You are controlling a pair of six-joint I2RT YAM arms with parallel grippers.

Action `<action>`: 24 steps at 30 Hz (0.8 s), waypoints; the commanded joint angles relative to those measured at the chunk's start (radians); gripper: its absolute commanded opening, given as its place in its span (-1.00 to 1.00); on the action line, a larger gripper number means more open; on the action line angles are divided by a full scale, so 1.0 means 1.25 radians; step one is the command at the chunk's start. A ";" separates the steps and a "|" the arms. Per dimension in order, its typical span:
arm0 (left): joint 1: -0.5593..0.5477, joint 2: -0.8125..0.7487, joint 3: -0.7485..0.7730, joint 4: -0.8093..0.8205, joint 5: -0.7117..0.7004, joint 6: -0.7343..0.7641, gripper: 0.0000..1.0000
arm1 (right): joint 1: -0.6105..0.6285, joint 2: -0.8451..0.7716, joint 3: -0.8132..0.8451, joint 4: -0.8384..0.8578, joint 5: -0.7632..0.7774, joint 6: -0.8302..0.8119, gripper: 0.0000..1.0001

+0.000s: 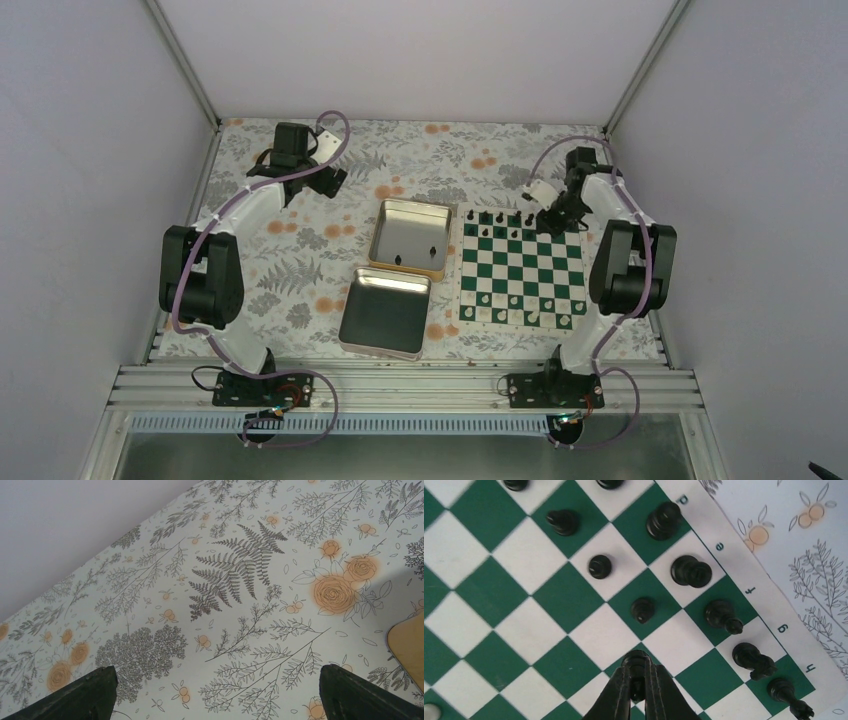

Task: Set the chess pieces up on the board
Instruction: Place the chess piece on the chessboard.

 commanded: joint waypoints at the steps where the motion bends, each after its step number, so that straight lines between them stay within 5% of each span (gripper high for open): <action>1: -0.002 0.001 0.021 0.003 -0.007 -0.003 1.00 | -0.041 0.045 -0.015 0.053 -0.020 -0.018 -0.90; 24: -0.004 0.019 0.021 0.007 -0.009 -0.002 1.00 | -0.067 0.152 0.028 0.094 -0.011 -0.014 -0.88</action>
